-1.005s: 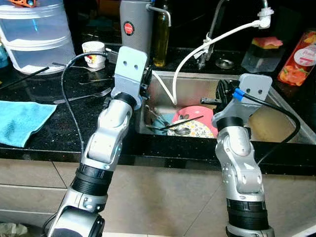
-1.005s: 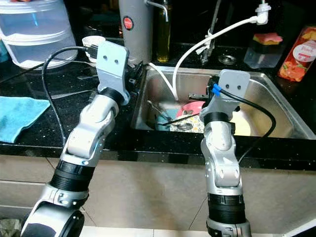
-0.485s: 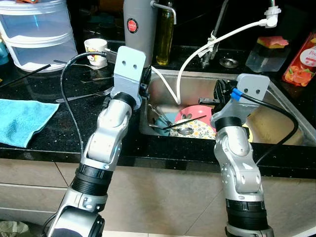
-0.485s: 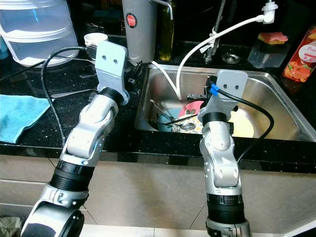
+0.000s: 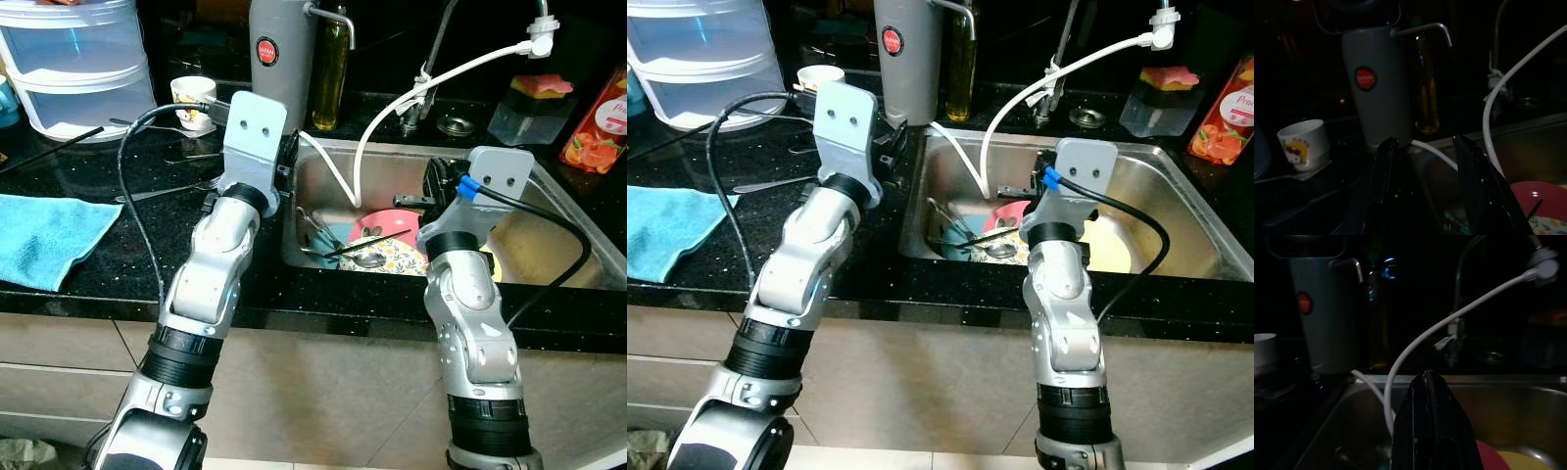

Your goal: Kitchen organization

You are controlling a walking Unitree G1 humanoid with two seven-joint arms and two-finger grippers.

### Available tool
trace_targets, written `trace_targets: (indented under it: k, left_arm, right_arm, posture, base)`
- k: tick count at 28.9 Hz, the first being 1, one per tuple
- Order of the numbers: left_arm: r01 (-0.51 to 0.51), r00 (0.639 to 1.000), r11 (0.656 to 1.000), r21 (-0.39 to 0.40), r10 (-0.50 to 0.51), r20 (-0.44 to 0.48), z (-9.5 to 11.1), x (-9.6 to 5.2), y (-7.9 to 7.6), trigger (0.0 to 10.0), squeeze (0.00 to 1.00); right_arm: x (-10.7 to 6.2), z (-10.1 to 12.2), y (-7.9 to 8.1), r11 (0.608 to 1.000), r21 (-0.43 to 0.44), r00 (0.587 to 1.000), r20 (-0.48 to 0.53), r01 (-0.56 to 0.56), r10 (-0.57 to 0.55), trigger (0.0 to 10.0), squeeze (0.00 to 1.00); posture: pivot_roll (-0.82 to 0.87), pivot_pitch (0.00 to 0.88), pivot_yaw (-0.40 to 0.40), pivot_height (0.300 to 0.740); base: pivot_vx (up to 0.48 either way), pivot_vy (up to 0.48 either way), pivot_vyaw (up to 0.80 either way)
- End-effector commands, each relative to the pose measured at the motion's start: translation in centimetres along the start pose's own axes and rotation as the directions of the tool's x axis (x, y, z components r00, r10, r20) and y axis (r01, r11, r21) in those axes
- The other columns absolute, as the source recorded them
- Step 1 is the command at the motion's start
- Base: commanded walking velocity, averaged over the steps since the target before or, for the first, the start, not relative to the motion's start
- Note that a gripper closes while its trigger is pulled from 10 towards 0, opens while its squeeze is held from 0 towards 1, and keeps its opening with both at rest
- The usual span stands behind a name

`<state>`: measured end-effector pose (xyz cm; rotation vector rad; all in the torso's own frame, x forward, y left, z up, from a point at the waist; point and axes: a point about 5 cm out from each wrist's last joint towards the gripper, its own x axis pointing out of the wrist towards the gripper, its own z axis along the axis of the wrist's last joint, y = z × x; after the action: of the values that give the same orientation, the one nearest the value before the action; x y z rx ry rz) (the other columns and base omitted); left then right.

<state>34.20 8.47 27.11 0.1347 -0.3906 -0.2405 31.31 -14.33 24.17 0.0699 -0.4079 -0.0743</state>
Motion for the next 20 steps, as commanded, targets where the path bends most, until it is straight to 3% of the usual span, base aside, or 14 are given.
trace_targets:
  k: [1,20]
  left_arm:
    - [0.013,1.0,1.0,-0.023,-0.013,0.017,0.29,0.0,-0.43,10.0,0.0]
    - [0.013,1.0,0.999,-0.033,-0.013,0.014,0.38,0.0,-0.37,10.0,0.0]
  right_arm:
    - [-0.04,0.06,-0.13,1.0,0.002,1.0,-0.002,0.001,-0.001,10.0,0.0]
    - [-0.15,0.01,-0.17,1.0,0.003,1.0,-0.006,0.006,-0.006,10.0,0.0]
  posture:
    - [0.15,0.0,-0.046,0.74]
    - [0.15,0.001,-0.043,0.74]
  base:
    - [0.0,0.0,0.0]
    - [0.0,0.0,0.0]
